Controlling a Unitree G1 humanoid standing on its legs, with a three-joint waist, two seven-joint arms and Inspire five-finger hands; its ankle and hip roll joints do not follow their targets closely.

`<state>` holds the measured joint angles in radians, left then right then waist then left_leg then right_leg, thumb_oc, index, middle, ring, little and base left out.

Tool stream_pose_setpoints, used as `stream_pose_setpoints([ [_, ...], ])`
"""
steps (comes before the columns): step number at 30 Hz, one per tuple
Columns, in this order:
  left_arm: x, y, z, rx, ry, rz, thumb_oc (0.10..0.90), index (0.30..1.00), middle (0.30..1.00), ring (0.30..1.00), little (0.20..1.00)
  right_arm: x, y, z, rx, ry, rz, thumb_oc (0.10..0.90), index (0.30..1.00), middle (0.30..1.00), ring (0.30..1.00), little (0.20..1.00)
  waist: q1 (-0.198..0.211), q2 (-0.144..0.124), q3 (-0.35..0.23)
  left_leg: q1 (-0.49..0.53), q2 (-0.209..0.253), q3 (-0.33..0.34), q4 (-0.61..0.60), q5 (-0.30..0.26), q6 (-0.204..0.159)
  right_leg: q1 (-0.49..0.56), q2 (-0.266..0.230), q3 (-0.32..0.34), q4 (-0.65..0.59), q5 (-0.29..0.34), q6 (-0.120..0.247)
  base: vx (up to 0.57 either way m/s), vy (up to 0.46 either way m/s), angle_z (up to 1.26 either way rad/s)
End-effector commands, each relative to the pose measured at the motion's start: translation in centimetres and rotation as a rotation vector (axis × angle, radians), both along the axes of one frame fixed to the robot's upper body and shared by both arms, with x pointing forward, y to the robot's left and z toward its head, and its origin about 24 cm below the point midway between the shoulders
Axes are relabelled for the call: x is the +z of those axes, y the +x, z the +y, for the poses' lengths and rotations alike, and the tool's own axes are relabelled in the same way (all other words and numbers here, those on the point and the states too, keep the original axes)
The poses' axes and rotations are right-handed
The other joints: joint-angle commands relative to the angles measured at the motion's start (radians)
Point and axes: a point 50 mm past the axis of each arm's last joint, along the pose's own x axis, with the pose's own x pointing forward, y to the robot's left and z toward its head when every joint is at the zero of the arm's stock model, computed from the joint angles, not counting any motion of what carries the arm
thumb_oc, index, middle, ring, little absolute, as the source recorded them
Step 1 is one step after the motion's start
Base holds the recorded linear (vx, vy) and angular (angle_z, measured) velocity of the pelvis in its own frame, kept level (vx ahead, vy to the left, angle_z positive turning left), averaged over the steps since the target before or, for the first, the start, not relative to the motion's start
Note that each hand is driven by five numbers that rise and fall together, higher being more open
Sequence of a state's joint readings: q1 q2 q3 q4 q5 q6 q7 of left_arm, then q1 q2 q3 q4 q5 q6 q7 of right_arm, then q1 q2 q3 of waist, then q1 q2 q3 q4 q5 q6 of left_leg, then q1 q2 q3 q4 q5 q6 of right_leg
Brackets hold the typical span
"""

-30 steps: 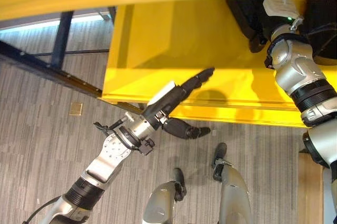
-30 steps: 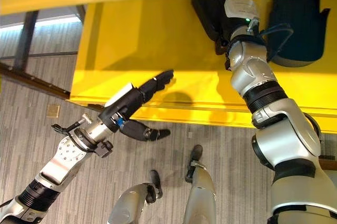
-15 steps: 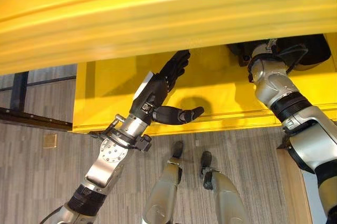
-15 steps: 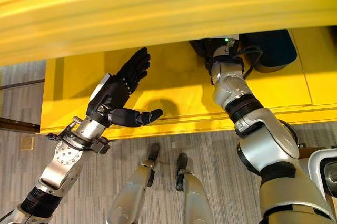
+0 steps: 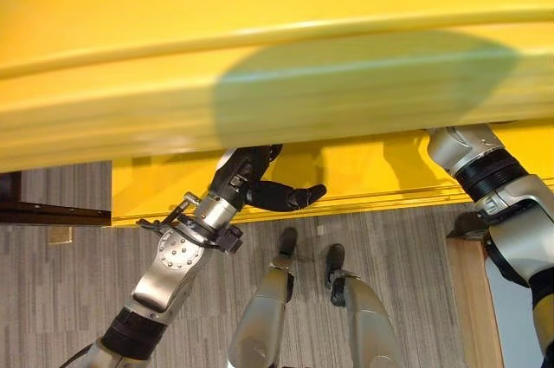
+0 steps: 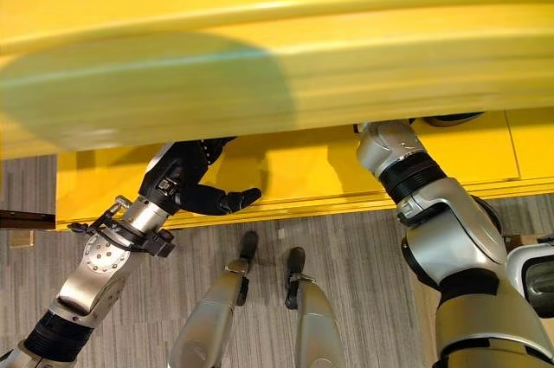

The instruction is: Move parts from the plastic box to the shelf.

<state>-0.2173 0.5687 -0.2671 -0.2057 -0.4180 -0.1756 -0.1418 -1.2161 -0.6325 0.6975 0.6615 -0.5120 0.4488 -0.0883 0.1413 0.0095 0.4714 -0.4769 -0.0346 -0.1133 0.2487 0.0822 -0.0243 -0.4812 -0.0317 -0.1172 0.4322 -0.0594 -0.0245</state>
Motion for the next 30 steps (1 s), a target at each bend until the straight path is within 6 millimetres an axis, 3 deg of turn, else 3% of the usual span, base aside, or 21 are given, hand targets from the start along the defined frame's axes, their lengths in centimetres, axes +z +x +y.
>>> stream_pose_setpoints([
  [1,5.5,-1.7,-0.7,-0.072,-0.092,-0.270,0.900,1.000,1.000,1.000,1.000,3.4,-0.3,2.2,0.064,-0.105,-0.127,0.400,0.300,0.300,0.300,0.300,0.063,0.000,0.032,-0.012,-0.029,0.059,0.101,-0.137,0.072,0.029,-0.009,-0.008,0.020,-0.057,0.026,-0.11,-0.004,0.04],
  [9,4.9,-1.4,-1.1,-0.102,-0.111,-0.212,0.900,1.000,1.000,1.000,1.000,2.5,0.2,3.3,0.073,-0.130,-0.101,0.400,0.300,0.300,0.300,0.300,0.076,0.003,0.049,-0.075,-0.046,0.057,0.209,-0.190,0.083,-0.010,-0.011,-0.003,0.086,-0.081,0.017,-0.07,-0.006,0.05],
  [14,4.4,-1.4,-1.4,-0.118,-0.141,-0.176,0.900,1.000,1.000,1.000,1.000,1.2,0.5,4.8,0.110,-0.128,-0.091,0.400,0.300,0.300,0.300,0.300,0.075,0.016,0.049,-0.075,-0.059,0.049,0.141,-0.154,0.090,-0.027,-0.008,0.009,0.021,-0.038,0.033,-0.12,0.094,0.01],
  [17,4.2,-1.2,-1.4,-0.095,-0.159,-0.167,0.900,1.000,1.000,1.000,1.000,0.3,0.7,5.3,0.107,-0.128,-0.095,0.400,0.300,0.300,0.300,0.300,0.083,0.027,0.049,-0.078,-0.060,0.037,0.104,-0.131,0.095,-0.062,-0.005,0.016,0.067,-0.047,0.037,-0.12,0.097,-0.26],
  [19,3.7,-1.0,-0.9,-0.090,-0.174,-0.142,0.900,1.000,1.000,1.000,1.000,-1.5,0.6,6.0,0.114,-0.145,-0.070,0.400,0.300,0.300,0.300,0.300,0.108,0.049,0.049,-0.076,-0.041,0.016,0.075,-0.104,0.101,-0.088,0.019,0.009,0.301,-0.150,0.014,-0.09,0.043,-0.27],
  [21,3.3,-1.0,-0.9,-0.084,-0.185,-0.134,0.900,1.000,1.000,1.000,1.000,-1.9,0.6,6.0,0.095,-0.125,-0.089,0.400,0.300,0.300,0.300,0.300,0.127,0.051,0.048,-0.070,-0.034,0.012,0.038,-0.071,0.105,-0.079,0.016,0.007,0.443,-0.182,0.008,-0.10,0.000,-0.18],
  [22,3.4,-1.1,-1.1,-0.078,-0.189,-0.136,0.900,1.000,1.000,1.000,1.000,-1.9,0.6,6.0,0.085,-0.115,-0.103,0.400,0.300,0.300,0.300,0.300,0.132,0.050,0.046,-0.071,-0.029,0.014,0.024,-0.057,0.101,-0.076,0.013,0.008,0.457,-0.183,0.004,-0.15,-0.113,-0.02],
  [23,3.5,-1.1,-1.1,-0.081,-0.176,-0.143,0.900,1.000,1.000,1.000,1.000,-1.6,0.4,5.3,0.021,-0.069,-0.175,0.400,0.300,0.300,0.300,0.300,0.140,0.019,0.044,-0.096,-0.042,0.018,0.039,-0.055,0.072,0.028,0.018,0.010,0.309,-0.198,0.010,-0.16,-0.177,-0.02],
  [24,3.5,-1.1,-0.9,-0.091,-0.167,-0.142,0.900,1.000,1.000,1.000,1.000,-1.7,0.5,4.7,-0.004,-0.017,-0.188,0.400,0.300,0.300,0.300,0.300,0.148,0.011,0.046,-0.112,-0.044,0.010,0.049,-0.045,0.062,0.054,0.025,0.009,0.258,-0.203,0.005,-0.15,-0.207,-0.04],
  [27,3.8,-1.0,-0.9,-0.106,-0.152,-0.157,0.900,1.000,1.000,1.000,1.000,-1.5,0.8,3.6,-0.052,-0.001,-0.193,0.400,0.300,0.300,0.300,0.300,0.155,0.011,0.049,-0.145,-0.028,-0.003,0.048,-0.021,0.044,0.053,0.048,0.002,0.221,-0.206,-0.011,-0.17,-0.128,-0.05],
  [30,4.0,-0.9,-1.6,-0.141,-0.138,-0.170,0.900,1.000,1.000,1.000,1.000,-2.8,1.1,1.8,-0.121,0.042,-0.194,0.400,0.300,0.300,0.300,0.300,0.161,0.018,0.049,-0.157,-0.027,-0.024,0.039,-0.010,0.031,0.042,0.058,-0.023,0.223,-0.222,-0.027,-0.16,-0.123,0.19],
])
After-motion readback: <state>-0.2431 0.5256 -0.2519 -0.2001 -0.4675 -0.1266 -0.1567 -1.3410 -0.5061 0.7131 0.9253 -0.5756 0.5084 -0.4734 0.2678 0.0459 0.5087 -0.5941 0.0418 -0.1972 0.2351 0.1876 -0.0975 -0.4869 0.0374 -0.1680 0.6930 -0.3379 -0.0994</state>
